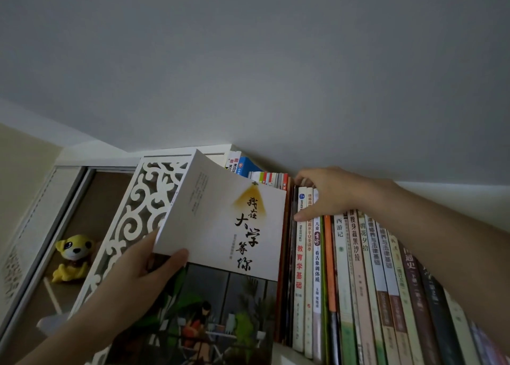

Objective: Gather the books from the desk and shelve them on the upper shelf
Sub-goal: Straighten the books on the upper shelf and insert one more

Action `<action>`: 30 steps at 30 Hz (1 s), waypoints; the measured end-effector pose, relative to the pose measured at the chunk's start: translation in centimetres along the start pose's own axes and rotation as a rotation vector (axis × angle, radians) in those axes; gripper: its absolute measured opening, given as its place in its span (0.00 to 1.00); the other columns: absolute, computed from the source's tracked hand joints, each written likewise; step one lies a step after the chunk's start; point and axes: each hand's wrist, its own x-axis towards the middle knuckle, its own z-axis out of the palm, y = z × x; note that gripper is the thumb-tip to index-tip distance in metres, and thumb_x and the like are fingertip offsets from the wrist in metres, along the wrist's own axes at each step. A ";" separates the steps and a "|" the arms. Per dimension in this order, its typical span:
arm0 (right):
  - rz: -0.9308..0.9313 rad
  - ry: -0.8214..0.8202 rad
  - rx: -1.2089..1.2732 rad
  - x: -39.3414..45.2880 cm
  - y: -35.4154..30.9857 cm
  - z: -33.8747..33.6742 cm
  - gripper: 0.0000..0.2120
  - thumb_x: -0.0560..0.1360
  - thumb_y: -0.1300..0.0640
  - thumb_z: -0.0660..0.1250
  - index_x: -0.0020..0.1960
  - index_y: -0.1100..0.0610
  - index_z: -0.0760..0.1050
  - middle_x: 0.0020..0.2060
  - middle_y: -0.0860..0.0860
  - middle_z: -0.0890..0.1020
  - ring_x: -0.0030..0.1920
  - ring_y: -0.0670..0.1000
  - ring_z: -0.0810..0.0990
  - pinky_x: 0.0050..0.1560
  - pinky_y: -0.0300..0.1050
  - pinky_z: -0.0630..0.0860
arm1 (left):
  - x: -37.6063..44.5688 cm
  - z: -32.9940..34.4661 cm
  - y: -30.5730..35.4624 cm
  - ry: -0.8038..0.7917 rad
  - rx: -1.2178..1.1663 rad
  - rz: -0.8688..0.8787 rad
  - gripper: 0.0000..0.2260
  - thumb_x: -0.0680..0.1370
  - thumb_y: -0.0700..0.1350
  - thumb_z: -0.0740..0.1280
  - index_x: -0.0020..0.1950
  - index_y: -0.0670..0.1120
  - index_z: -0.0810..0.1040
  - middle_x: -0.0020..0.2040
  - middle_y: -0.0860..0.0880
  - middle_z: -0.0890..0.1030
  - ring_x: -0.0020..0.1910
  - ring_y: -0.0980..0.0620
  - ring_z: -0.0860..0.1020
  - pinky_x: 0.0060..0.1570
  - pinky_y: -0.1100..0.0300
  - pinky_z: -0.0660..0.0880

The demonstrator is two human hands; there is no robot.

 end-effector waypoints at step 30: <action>-0.021 0.084 -0.010 -2.1 1.3 -0.3 0.37 0.62 0.36 0.76 0.67 0.40 0.67 0.54 0.50 0.76 0.47 0.49 0.76 0.40 0.40 0.73 | 2.8 6.9 9.4 -0.083 0.363 0.255 0.16 0.81 0.45 0.61 0.69 0.49 0.67 0.59 0.49 0.77 0.50 0.52 0.77 0.42 0.64 0.77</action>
